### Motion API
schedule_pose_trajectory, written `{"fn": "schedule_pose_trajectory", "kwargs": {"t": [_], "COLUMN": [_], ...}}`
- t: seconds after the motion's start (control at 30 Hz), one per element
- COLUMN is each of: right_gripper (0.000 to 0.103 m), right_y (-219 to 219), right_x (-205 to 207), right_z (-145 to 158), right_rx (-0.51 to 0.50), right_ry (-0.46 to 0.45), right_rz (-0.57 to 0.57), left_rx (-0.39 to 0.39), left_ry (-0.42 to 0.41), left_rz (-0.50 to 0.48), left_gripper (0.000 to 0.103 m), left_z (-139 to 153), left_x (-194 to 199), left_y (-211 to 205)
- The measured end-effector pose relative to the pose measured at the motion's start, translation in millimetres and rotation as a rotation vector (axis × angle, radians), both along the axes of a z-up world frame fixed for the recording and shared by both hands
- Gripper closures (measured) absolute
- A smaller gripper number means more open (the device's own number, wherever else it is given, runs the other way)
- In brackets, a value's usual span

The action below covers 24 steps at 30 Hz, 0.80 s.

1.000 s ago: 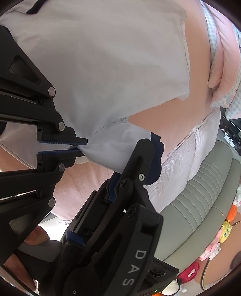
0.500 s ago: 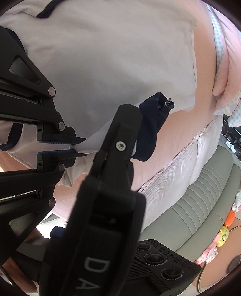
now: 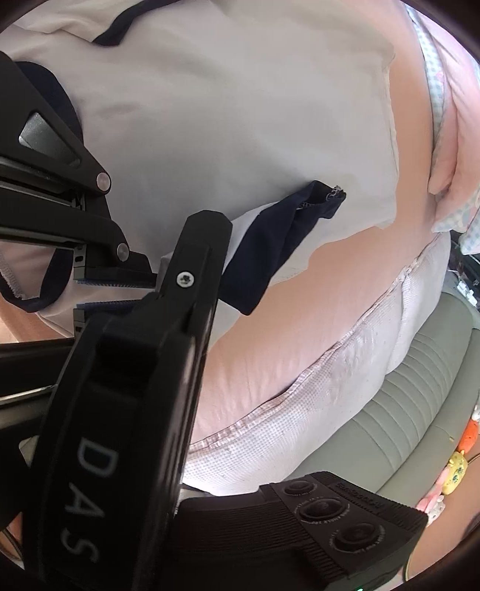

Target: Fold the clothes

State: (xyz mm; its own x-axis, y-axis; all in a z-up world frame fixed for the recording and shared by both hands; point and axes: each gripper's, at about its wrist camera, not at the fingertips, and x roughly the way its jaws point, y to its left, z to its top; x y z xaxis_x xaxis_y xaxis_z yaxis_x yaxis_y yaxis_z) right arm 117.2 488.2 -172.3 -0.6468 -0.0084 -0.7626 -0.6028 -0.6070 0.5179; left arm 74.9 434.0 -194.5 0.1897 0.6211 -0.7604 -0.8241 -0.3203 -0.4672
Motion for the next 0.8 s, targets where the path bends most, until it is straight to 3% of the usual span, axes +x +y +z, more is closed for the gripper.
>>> {"fn": "schedule_pose_trajectory", "kwargs": {"t": [0.03,0.07,0.13,0.2,0.3,0.43,0.57,0.7,0.8], "right_gripper": [0.081,0.066,0.046,0.045,0.045,0.043,0.042,0.042,0.042], "right_y": [0.4,1.3,3.3,6.6,12.5,20.1,24.3,26.1,28.0], "right_x": [3.6,8.4,19.6,30.0,47.6,72.3,90.5,102.7,106.0], "right_z": [1.3,3.1,7.5,10.9,14.7,13.9,5.1,0.0,-4.9], "right_rx": [-0.006,-0.006,-0.004,-0.025,-0.083,-0.132,-0.185,-0.158,-0.145], "right_ry": [0.005,0.011,0.029,0.052,0.123,0.157,0.188,0.152,0.102], "right_rz": [-0.006,-0.025,-0.064,-0.097,-0.137,-0.221,-0.286,-0.316,-0.321], "left_rx": [-0.014,-0.018,-0.013,0.001,0.009,-0.004,-0.027,-0.034,-0.04], "left_ry": [-0.001,0.002,0.008,-0.017,-0.009,0.096,0.113,0.081,0.102], "left_rz": [-0.01,-0.007,0.01,0.018,0.04,0.059,0.077,0.092,0.092], "left_gripper": [0.094,0.087,0.071,0.052,0.051,0.05,0.05,0.05,0.05], "left_z": [-0.2,0.1,1.6,3.4,9.4,19.0,18.9,17.8,19.9], "left_x": [0.8,1.1,1.7,0.8,1.5,4.1,-2.0,-8.2,-7.6], "left_y": [1.7,-0.1,-8.8,-15.6,-19.6,-20.9,-17.9,-13.8,-12.5]}}
